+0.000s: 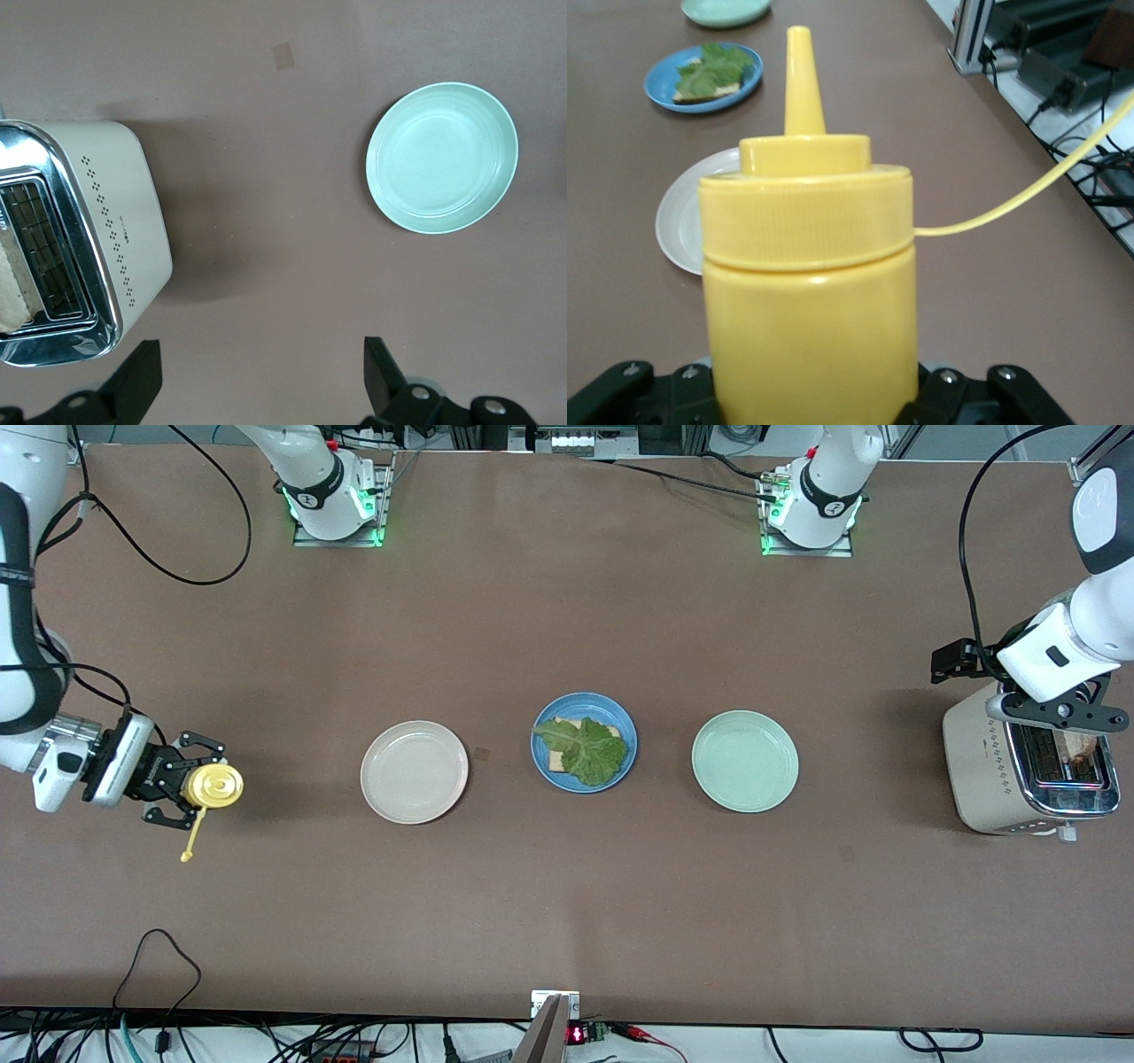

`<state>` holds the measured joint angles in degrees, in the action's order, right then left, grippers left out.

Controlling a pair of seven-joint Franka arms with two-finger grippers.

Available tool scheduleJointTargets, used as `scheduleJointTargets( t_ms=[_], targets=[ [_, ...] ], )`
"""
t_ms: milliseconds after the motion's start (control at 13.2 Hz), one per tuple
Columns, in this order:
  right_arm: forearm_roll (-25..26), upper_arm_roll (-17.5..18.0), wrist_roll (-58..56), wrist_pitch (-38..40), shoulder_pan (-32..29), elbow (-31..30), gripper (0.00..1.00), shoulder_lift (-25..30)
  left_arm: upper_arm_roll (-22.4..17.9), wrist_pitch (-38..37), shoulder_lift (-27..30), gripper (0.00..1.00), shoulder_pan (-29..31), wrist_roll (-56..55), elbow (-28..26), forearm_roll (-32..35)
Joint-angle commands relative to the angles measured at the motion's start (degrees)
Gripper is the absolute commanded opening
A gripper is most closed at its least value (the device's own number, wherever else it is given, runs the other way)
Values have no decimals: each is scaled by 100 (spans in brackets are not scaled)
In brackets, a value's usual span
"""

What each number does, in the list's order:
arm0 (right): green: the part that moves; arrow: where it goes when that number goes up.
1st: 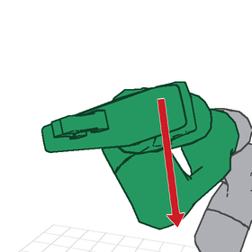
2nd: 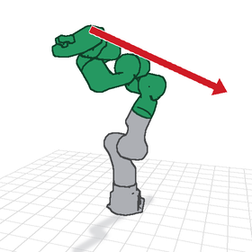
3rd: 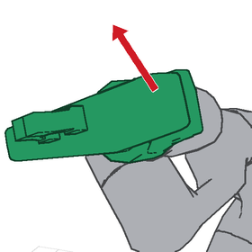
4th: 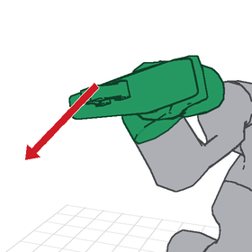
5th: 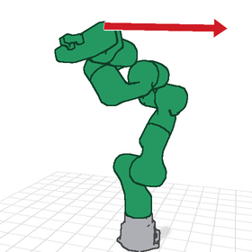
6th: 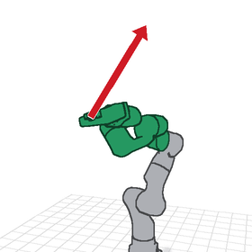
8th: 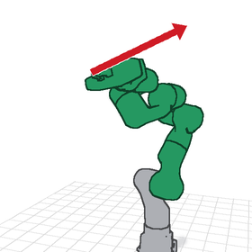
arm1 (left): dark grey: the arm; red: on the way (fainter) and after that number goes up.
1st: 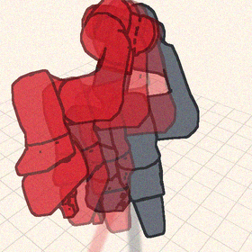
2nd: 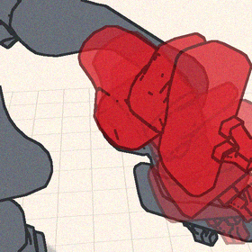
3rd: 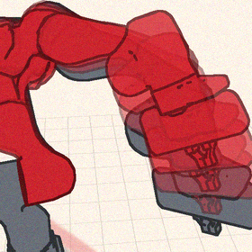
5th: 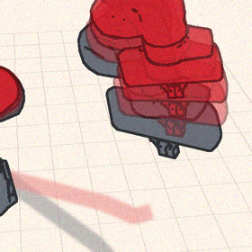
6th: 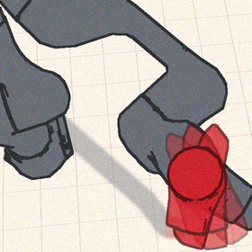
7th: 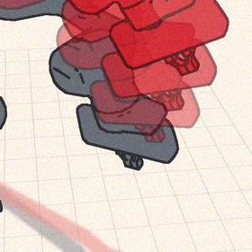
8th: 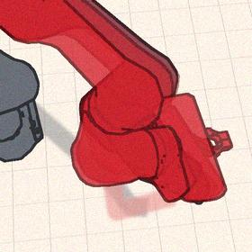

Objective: Make sandwich in blue plate with both arms
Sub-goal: 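Carry the yellow bottle back beside the white plate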

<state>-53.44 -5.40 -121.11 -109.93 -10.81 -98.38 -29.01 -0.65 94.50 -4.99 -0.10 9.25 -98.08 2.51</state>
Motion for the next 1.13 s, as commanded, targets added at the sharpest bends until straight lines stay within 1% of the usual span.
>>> scheduleJointTargets(
  t_ms=[0, 76, 303, 378, 605, 681, 832, 984, 1059],
  targets=[
    [-552, 355, -999, 514, -693, -418, 0, 36, 12, 25, 6, 100, 10, 77, 17, 12],
    [-719, 355, -1307, 795, -843, -515, 0, 1, 12, 34, 6, 100, 10, 68, 26, 12],
    [-861, 355, -2134, 1516, -1265, -603, 0, -288, 3, 34, 7, 100, 19, 42, 26, 12],
    [-983, 347, -2310, 1692, -1423, -595, 0, -446, -6, 34, 6, 100, 19, 25, 35, 12],
    [-1098, 355, -2663, 1922, -1722, -586, 0, -790, -41, -36, -29, 100, 71, 33, 44, 21],
    [-1099, 355, -2742, 1940, -1775, -595, 0, -825, -58, -71, -159, 100, 115, 42, 61, 186],
    [-1107, 355, -2760, 2167, -1864, -577, 0, -948, -58, -72, -231, 100, 220, 138, 70, 1387],
    [-1195, 355, -2769, 2239, -1925, -560, 0, -1115, -58, 59, -310, 100, 632, 488, 87, 1454],
    [-1204, 355, -2769, 2248, -1934, -560, 0, -1203, -58, 286, -397, 100, 835, 777, 131, 1454]
  ],
)
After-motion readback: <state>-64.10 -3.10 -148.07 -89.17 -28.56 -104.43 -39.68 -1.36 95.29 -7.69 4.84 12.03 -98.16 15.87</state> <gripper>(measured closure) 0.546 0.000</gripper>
